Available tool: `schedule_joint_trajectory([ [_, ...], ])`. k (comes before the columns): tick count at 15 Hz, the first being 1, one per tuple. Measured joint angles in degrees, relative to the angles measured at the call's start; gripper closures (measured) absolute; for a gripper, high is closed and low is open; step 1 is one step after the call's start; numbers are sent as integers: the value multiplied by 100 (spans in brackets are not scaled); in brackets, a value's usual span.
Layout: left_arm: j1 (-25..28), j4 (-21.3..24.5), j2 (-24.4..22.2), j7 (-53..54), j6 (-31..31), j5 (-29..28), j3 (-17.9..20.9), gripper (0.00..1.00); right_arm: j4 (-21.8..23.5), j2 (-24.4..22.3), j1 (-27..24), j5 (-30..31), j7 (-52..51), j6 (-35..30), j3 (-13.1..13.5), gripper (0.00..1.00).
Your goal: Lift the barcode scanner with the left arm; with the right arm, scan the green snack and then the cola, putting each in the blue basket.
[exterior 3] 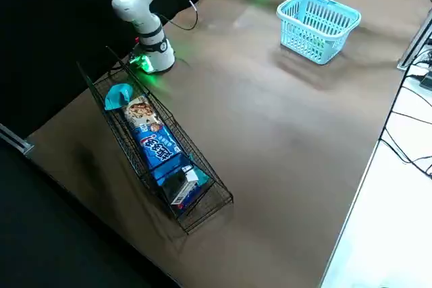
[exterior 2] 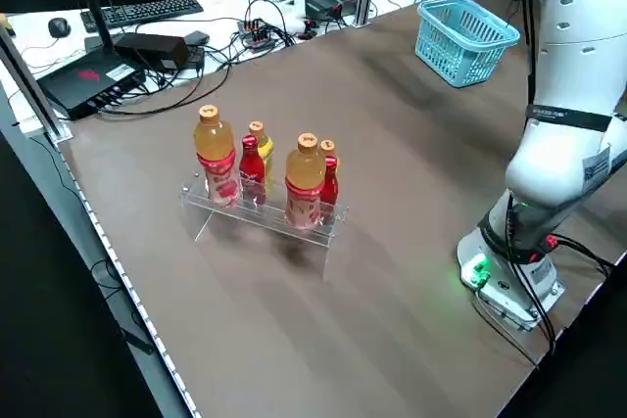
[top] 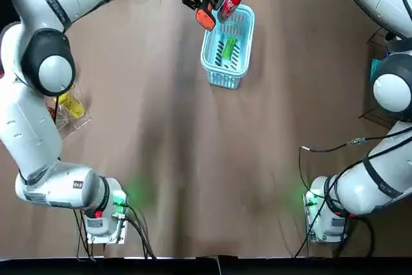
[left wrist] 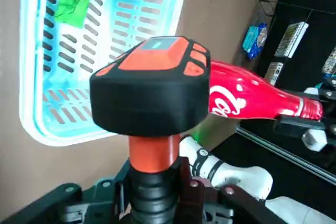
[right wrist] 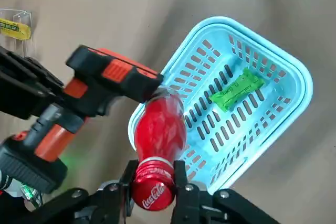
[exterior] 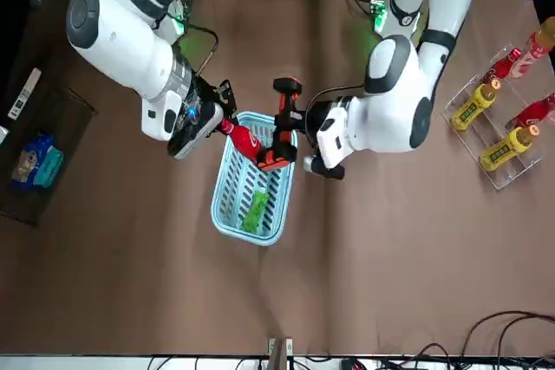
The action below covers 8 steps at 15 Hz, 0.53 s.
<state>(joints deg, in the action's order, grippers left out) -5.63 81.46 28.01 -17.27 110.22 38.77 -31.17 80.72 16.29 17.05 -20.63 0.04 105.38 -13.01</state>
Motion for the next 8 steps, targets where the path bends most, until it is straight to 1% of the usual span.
schedule_joint_trajectory([
  [3,-108,-54,104,7,242,0,3,63,0,2,-3,7,0,-16,36,68],
  [8,-110,-80,107,8,248,0,3,63,-1,2,-5,3,0,-7,45,68],
])
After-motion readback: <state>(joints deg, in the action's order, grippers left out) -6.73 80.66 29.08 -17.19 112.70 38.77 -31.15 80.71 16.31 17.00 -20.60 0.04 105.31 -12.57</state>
